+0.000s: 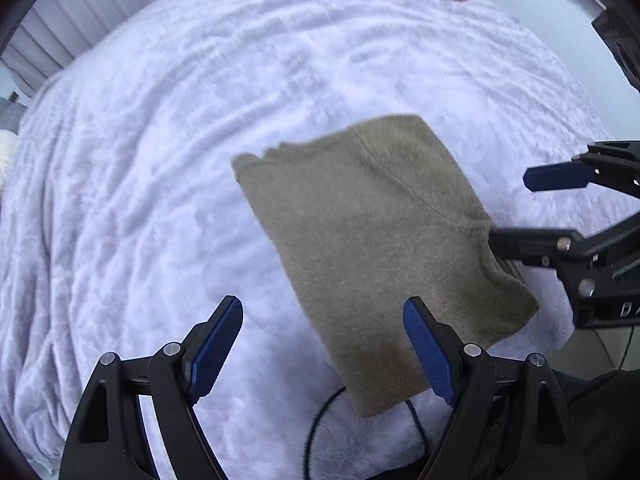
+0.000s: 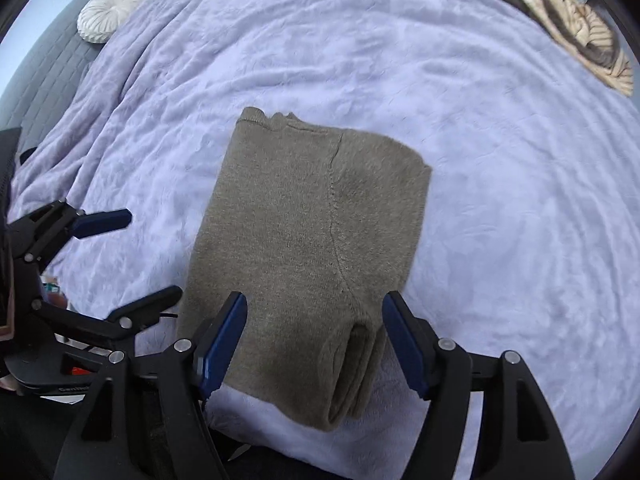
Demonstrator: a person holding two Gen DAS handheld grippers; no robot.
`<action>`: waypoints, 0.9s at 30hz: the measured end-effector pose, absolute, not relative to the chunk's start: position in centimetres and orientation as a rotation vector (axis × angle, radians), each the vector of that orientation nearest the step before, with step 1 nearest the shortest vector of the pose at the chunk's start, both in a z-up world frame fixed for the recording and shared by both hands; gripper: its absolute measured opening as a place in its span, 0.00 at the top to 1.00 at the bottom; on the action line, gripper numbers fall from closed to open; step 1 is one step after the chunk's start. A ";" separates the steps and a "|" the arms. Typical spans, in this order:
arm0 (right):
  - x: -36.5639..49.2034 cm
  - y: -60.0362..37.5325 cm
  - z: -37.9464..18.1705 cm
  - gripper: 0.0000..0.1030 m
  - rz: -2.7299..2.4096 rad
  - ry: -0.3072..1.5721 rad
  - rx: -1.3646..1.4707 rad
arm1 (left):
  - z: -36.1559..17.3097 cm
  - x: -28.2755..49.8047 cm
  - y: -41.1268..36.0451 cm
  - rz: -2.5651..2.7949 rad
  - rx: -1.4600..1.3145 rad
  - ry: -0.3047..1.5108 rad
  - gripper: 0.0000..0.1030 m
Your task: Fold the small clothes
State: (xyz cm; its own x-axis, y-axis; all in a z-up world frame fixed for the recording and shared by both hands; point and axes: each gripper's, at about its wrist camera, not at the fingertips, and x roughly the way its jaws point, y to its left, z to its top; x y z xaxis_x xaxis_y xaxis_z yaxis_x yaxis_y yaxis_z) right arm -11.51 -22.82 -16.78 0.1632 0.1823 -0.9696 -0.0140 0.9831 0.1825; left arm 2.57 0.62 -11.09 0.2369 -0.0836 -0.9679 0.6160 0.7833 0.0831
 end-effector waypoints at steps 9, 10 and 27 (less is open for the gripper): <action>-12.9 -20.1 -15.0 0.29 0.068 1.412 0.015 | -8.5 4.4 3.8 -0.493 0.445 1.137 0.00; -13.1 -19.9 -14.9 0.29 0.063 1.413 0.014 | -8.4 4.5 4.1 -0.505 0.429 1.144 0.00; -14.2 -18.2 -14.0 0.29 0.007 1.412 -0.032 | -7.3 3.8 3.8 -0.575 0.513 1.134 0.00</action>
State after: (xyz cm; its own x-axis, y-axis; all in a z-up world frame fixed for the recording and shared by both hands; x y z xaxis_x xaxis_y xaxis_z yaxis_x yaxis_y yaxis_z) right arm -14.19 -18.15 -13.95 0.1582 -0.0141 -0.9873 -0.0238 0.9996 -0.0181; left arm 3.81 3.79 -7.26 0.3108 -0.1633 -0.9363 0.6594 0.7466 0.0886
